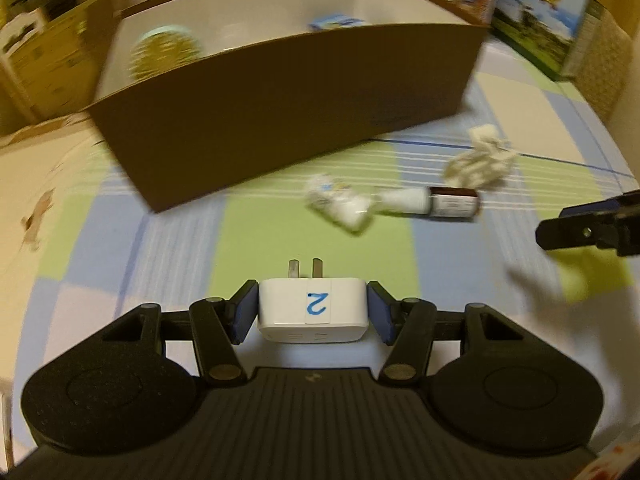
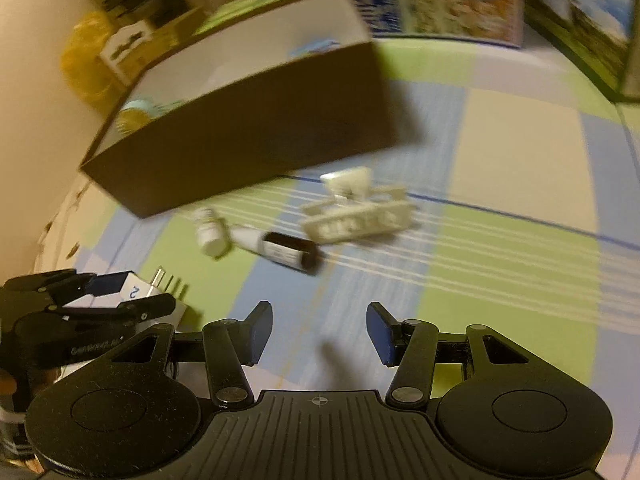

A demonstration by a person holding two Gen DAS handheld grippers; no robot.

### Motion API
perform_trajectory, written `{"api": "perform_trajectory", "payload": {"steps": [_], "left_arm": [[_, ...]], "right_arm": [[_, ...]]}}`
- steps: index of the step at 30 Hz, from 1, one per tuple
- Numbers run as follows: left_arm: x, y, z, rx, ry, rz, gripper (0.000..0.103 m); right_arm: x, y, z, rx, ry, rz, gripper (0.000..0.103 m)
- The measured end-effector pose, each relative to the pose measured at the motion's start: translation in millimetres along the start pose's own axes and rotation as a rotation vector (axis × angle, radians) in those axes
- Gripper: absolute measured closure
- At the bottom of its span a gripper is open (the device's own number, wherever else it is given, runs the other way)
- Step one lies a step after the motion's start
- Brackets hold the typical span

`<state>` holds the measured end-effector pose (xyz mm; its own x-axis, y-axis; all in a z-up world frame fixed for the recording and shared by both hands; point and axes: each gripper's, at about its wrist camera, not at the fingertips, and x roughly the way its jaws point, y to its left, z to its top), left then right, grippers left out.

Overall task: Organize rigid objects
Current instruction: 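Grasp the white plug adapter with the left gripper while the right gripper grasps the white medicine bottle, then carry the plug adapter and medicine bottle up over the cardboard box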

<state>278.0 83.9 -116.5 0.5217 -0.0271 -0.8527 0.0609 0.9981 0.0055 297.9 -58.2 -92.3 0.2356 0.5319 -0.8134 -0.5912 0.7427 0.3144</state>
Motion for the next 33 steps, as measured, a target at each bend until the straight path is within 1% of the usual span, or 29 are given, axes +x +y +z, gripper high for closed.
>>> {"api": "perform_trajectory", "payload": {"steps": [6, 8, 10, 13, 20, 28, 33], "left_arm": [[-5.9, 30.1, 3.4, -0.063, -0.023, 0.049, 0.049], [-5.1, 36.9, 5.9, -0.078, -0.025, 0.056, 0.049], [-3.7, 41.9, 8.5, -0.088, -0.027, 0.064, 0.049], [-0.7, 47.3, 13.2, -0.097, -0.029, 0.066, 0.049], [5.8, 54.8, 19.7, -0.104, -0.022, 0.065, 0.049], [10.8, 62.4, 20.9, -0.117, -0.014, 0.064, 0.049], [12.5, 66.5, 22.1, -0.124, -0.012, 0.063, 0.049]], "right_arm": [[21.6, 34.9, 15.1, -0.136, -0.030, 0.047, 0.055], [31.1, 45.0, 21.6, -0.177, -0.025, 0.055, 0.062], [41.7, 54.0, 26.6, -0.214, -0.025, 0.057, 0.066], [55.2, 66.5, 32.8, -0.258, -0.024, 0.059, 0.069], [82.4, 85.6, 46.7, -0.325, -0.006, 0.071, 0.075], [113.6, 97.2, 56.3, -0.377, 0.031, 0.055, 0.076], [126.3, 100.6, 58.4, -0.395, 0.051, 0.045, 0.076]]}}
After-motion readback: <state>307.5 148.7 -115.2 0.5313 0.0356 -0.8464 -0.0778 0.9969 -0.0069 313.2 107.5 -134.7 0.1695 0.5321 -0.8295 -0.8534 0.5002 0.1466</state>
